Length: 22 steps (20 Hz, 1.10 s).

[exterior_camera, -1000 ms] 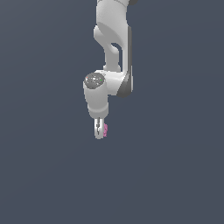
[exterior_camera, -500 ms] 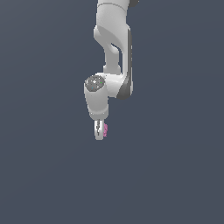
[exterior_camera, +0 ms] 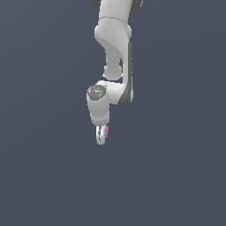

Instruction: Pick up the object and move it to a goal position.

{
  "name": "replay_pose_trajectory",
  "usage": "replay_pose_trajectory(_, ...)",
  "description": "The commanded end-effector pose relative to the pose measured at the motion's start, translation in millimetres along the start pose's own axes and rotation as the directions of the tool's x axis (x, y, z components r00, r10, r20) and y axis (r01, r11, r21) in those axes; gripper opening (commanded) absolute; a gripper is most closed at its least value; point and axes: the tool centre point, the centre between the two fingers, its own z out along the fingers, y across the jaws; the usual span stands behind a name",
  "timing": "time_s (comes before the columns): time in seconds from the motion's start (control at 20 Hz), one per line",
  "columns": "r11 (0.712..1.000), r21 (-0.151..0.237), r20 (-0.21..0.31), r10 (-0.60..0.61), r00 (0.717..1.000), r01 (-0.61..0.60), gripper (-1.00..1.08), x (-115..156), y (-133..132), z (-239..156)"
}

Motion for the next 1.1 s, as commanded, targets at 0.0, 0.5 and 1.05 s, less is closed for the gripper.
replay_pose_trajectory(0.0,1.000,0.002,0.000,0.000,1.000,0.000,-1.00,0,-1,1)
replay_pose_trajectory(0.5,1.000,0.004,0.000,0.000,1.000,0.000,-1.00,0,-1,0)
replay_pose_trajectory(1.05,1.000,0.003,0.001,0.000,1.000,0.000,-1.00,-11,7,-27)
